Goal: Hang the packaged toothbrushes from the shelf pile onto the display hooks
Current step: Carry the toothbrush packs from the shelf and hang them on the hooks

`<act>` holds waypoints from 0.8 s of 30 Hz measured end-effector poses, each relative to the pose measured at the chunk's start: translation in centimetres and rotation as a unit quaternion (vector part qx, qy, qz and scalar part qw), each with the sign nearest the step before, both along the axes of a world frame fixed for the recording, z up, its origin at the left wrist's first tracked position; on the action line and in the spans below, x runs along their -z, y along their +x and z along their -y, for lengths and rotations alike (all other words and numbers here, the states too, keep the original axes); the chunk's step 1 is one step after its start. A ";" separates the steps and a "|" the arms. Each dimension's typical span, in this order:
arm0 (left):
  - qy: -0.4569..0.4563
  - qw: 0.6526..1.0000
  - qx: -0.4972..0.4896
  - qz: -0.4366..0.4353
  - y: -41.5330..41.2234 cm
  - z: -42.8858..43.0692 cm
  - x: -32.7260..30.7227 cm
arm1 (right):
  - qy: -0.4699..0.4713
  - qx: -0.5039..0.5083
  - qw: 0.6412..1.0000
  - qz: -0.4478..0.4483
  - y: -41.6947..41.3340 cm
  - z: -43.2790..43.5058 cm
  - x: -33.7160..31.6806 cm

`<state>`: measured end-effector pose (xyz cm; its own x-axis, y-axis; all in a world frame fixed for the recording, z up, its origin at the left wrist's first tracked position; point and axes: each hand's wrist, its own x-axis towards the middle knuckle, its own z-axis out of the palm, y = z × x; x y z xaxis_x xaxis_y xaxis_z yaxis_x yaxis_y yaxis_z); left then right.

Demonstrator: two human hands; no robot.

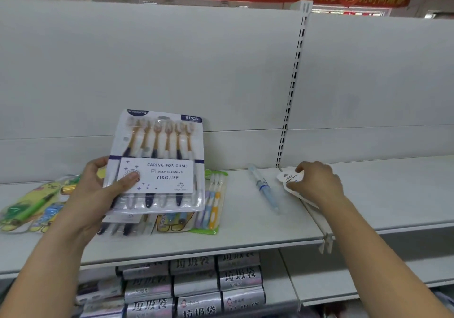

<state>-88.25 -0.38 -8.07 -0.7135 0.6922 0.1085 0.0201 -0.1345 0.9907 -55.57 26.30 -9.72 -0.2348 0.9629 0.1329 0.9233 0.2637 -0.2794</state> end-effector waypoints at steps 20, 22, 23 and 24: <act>0.063 0.998 0.025 0.019 3.6 0.6 2.9 | -0.117 -0.119 0.909 -0.383 6.1 2.7 -3.1; 0.073 0.997 -0.002 0.024 4.0 2.2 3.1 | -0.191 -0.168 0.832 -0.493 4.6 4.9 -3.4; 0.071 0.997 -0.022 0.029 4.2 3.1 3.3 | -0.221 -0.189 0.802 -0.522 3.6 5.9 -3.1; 0.070 0.996 -0.034 0.033 4.2 4.2 3.7 | -0.251 -0.209 0.773 -0.543 2.4 6.9 -2.8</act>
